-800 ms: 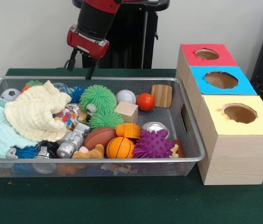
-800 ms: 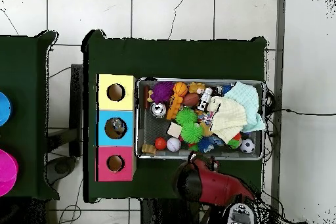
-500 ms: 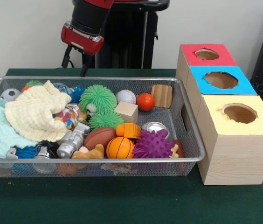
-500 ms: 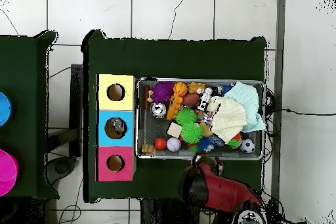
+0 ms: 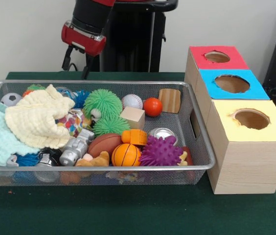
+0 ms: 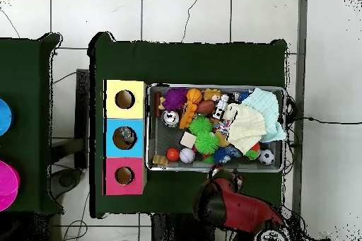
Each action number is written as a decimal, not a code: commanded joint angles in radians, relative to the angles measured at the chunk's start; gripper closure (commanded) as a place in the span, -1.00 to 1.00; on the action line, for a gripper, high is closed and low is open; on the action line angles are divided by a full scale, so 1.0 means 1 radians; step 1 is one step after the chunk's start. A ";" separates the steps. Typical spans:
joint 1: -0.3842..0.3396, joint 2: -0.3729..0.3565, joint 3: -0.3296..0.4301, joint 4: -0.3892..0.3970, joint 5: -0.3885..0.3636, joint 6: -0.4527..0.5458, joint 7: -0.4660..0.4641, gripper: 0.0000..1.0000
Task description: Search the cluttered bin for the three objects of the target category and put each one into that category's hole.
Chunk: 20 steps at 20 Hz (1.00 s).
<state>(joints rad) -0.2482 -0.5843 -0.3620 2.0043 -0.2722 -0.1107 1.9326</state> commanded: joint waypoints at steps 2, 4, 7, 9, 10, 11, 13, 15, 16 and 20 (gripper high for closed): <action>-0.001 0.086 0.098 -0.031 -0.021 -0.127 0.135 -1.00; 0.005 0.110 0.099 -0.038 -0.015 -0.155 0.140 -1.00; 0.003 0.141 0.107 -0.051 -0.009 -0.200 0.144 -1.00; -0.003 0.150 0.112 -0.061 -0.011 -0.209 0.138 -1.00; -0.005 0.157 0.115 -0.066 -0.012 -0.214 0.135 -1.00; -0.008 0.164 0.118 -0.071 -0.013 -0.219 0.133 -1.00; -0.016 0.174 0.125 -0.081 -0.016 -0.223 0.127 -1.00; -0.014 0.199 0.120 -0.097 -0.010 -0.216 0.117 -1.00; -0.014 0.218 0.119 -0.106 -0.007 -0.215 0.113 -1.00; -0.034 0.281 0.140 -0.138 -0.024 -0.224 0.100 -1.00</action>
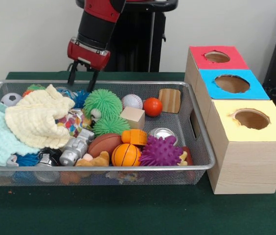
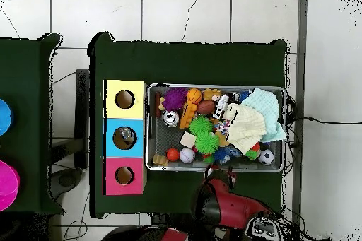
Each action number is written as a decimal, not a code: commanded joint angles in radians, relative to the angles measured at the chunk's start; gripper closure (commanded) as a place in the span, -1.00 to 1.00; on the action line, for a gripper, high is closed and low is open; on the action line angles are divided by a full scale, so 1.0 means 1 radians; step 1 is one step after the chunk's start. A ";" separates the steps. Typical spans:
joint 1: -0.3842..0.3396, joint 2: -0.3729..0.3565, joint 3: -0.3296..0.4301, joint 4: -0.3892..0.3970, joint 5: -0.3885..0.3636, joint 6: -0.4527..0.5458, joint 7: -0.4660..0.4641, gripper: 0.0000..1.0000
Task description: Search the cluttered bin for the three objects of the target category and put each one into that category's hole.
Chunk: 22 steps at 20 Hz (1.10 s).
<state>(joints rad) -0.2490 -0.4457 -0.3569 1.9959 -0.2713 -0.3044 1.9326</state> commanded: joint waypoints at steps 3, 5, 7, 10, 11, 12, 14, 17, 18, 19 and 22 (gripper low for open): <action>-0.057 0.162 0.181 -0.140 -0.050 -0.033 0.099 -1.00; -0.061 0.183 0.192 -0.157 -0.057 -0.061 0.101 -1.00; -0.066 0.210 0.195 -0.181 -0.063 -0.090 0.099 -1.00; -0.058 0.243 0.175 -0.208 -0.059 -0.149 0.098 -1.00; -0.076 0.239 0.187 -0.214 -0.083 -0.161 0.097 -1.00; -0.091 0.238 0.203 -0.216 -0.101 -0.163 0.100 -1.00; -0.150 0.224 0.273 -0.216 -0.172 -0.152 0.115 -1.00; -0.294 0.181 0.458 -0.178 -0.333 -0.083 0.151 -1.00; -0.326 0.173 0.500 -0.164 -0.363 -0.067 0.161 -1.00; -0.370 0.151 0.561 -0.138 -0.407 -0.038 0.168 -1.00; -0.457 0.136 0.685 -0.086 -0.495 0.004 0.178 -1.00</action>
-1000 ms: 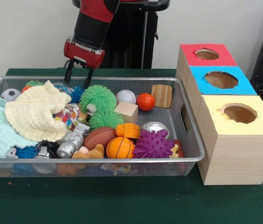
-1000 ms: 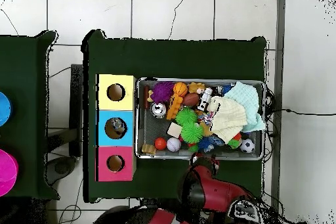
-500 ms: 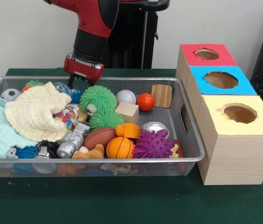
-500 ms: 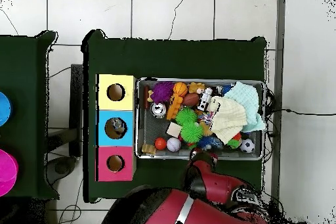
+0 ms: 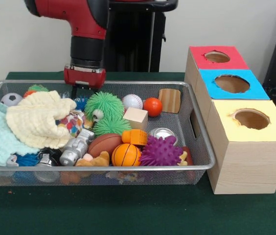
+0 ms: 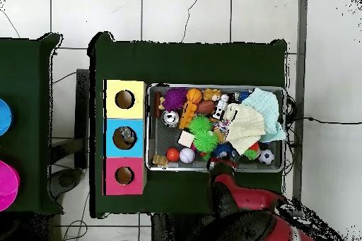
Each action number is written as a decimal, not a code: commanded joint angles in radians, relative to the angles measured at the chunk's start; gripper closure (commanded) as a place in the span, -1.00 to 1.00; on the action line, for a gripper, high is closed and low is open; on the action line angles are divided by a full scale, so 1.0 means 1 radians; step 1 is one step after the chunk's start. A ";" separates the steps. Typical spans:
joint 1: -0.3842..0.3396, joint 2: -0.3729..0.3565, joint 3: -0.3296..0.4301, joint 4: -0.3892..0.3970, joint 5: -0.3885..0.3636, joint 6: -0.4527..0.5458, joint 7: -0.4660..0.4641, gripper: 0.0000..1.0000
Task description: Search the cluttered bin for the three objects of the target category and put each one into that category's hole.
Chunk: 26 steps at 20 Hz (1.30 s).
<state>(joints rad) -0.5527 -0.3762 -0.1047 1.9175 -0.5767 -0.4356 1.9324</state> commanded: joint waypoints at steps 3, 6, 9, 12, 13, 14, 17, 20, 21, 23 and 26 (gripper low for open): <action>-0.205 0.062 0.520 0.029 -0.220 0.175 0.174 -1.00; -0.242 0.074 0.584 0.049 -0.234 0.211 0.158 -1.00; -0.275 0.094 0.649 0.067 -0.219 0.264 0.137 -1.00; -0.291 0.110 0.686 0.073 -0.203 0.291 0.114 -1.00; -0.295 0.115 0.697 0.074 -0.198 0.300 0.106 -1.00; -0.298 0.120 0.703 0.073 -0.197 0.304 0.101 -1.00; -0.288 0.127 0.713 0.072 -0.185 0.302 0.097 -1.00; -0.280 0.132 0.722 0.072 -0.174 0.299 0.100 -1.00; -0.275 0.130 0.724 0.078 -0.167 0.293 0.106 -1.00; -0.261 0.118 0.717 0.090 -0.143 0.289 0.121 -1.00; -0.164 0.016 0.596 0.116 -0.064 0.242 0.169 -1.00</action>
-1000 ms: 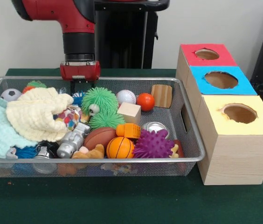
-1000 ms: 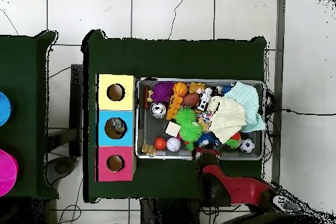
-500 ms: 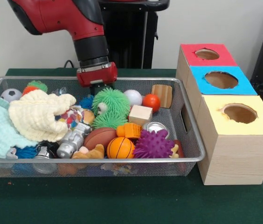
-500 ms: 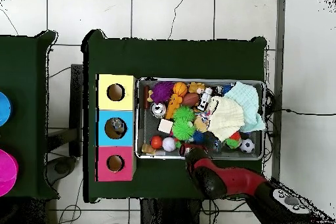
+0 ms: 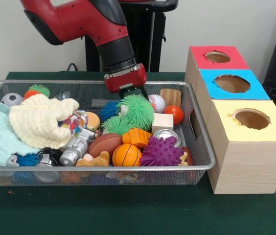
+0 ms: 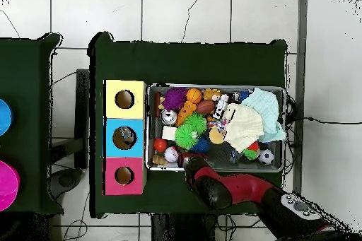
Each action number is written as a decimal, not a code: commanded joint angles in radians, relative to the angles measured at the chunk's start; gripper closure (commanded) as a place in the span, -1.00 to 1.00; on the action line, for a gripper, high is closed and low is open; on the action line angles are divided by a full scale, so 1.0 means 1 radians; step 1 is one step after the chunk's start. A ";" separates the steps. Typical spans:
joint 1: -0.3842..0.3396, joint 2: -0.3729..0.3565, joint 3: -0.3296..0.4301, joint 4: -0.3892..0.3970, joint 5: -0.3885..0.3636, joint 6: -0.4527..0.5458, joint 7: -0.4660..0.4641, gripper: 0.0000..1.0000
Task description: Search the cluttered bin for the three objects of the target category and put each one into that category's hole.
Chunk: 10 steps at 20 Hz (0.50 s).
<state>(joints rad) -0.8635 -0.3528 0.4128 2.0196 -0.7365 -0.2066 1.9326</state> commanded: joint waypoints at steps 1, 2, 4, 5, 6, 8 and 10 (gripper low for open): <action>0.240 -0.089 -0.046 0.017 0.146 0.013 0.186 -1.00; 0.287 -0.134 -0.118 0.022 0.173 0.020 0.192 -1.00; 0.392 -0.226 -0.286 0.017 0.218 0.077 0.180 -1.00; 0.424 -0.265 -0.349 0.008 0.227 0.121 0.161 -1.00; 0.443 -0.278 -0.389 0.001 0.234 0.138 0.150 -1.00; 0.459 -0.295 -0.440 -0.012 0.245 0.177 0.123 -1.00; 0.458 -0.301 -0.451 -0.013 0.246 0.207 0.108 -1.00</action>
<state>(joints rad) -0.4763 -0.5570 0.1114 2.0229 -0.5654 -0.1593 1.9326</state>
